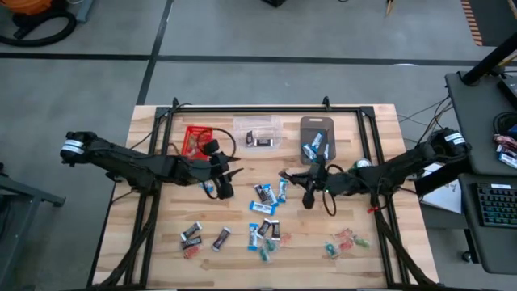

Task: Sort candy
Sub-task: Put the black candy into the transparent bin, then put the white chocolate bar into the black bin

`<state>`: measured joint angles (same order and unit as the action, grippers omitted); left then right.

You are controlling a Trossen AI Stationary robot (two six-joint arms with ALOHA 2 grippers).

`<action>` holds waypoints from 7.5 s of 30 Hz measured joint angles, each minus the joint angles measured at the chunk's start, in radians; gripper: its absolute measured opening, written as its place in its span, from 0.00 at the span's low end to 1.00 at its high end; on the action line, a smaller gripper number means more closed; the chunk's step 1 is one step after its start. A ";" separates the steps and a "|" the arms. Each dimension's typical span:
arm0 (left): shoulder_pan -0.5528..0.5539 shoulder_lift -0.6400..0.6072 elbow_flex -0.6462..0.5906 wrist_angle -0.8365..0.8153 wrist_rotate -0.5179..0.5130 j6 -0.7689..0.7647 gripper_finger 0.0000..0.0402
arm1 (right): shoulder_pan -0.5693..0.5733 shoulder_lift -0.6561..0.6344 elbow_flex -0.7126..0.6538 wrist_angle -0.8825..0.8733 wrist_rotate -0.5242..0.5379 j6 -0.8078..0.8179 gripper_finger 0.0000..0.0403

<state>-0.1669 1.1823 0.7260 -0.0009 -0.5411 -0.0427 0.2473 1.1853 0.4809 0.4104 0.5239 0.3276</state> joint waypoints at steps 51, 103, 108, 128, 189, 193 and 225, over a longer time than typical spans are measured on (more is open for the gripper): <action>-0.011 0.144 -0.017 -0.433 0.300 0.008 0.40 | -0.405 0.377 0.545 -0.347 -0.191 -0.142 0.43; 0.028 0.396 -0.020 -0.218 0.298 0.126 0.00 | -0.023 0.306 0.502 -0.533 -0.184 0.019 0.44; 0.027 0.371 -0.020 -0.197 0.297 0.112 0.00 | -0.022 0.306 0.478 -0.510 -0.183 0.047 0.44; 0.026 0.288 -0.033 -0.181 0.421 0.155 0.03 | -0.020 0.306 0.446 -0.427 -0.183 0.036 0.44; 0.069 0.266 -0.090 0.251 0.528 -0.059 0.01 | 0.015 0.554 0.440 0.023 -0.007 -0.347 0.44; 0.068 0.296 -0.090 0.276 0.532 -0.061 0.01 | 0.014 0.554 0.440 0.028 -0.076 -0.366 0.44; 0.071 0.290 -0.047 0.150 0.589 -0.051 0.29 | 0.004 0.484 0.449 -0.144 -0.165 -0.343 0.06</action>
<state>-0.0956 1.4719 0.6786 0.1486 0.0477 -0.0935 0.2509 1.6690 0.9302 0.2661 0.3587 -0.0154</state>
